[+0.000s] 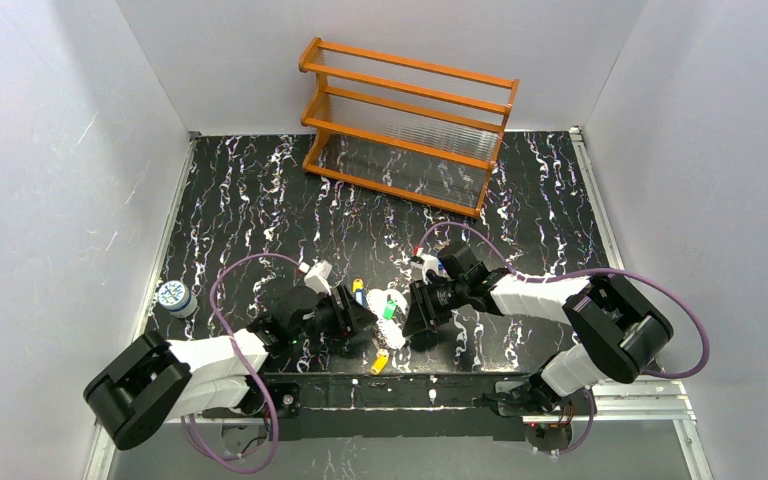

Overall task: Put the keys on the keyring
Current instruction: Pick up the keyring from the center of the board.

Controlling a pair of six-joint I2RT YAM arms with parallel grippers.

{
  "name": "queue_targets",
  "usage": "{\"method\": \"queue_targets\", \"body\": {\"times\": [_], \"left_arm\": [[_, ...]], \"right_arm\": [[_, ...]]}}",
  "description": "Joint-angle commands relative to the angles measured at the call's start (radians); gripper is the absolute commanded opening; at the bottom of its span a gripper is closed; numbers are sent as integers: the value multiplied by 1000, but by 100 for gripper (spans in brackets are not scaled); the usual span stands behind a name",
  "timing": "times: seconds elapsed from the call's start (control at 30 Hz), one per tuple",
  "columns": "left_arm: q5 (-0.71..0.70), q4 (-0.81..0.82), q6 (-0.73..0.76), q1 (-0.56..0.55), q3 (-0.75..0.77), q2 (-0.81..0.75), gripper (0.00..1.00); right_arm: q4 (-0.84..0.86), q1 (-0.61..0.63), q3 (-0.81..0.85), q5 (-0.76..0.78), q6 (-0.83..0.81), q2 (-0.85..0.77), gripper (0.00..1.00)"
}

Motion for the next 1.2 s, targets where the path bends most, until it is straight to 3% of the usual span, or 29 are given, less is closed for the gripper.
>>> {"method": "queue_targets", "body": {"times": [0.0,0.2,0.43,0.53,0.63,0.93,1.17], "left_arm": [[-73,-59,66,-3,-4,-117,55],[-192,-266,154,-3,44,-259,57],[-264,-428,274,-3,103,-343,58],[-266,-427,317,-3,100,-384,59],[-248,-399,347,-3,83,-414,61],[-224,-357,359,-3,59,-432,61],[-211,-354,361,-3,66,-415,61]], "right_arm": [[48,11,25,-110,-30,-7,42],[-26,18,86,-14,-75,-1,43],[-131,48,225,114,-249,59,43],[-120,61,268,118,-298,96,35],[-96,73,297,94,-329,129,35],[-69,174,324,116,-404,184,50],[-65,203,343,192,-419,197,51]]}}
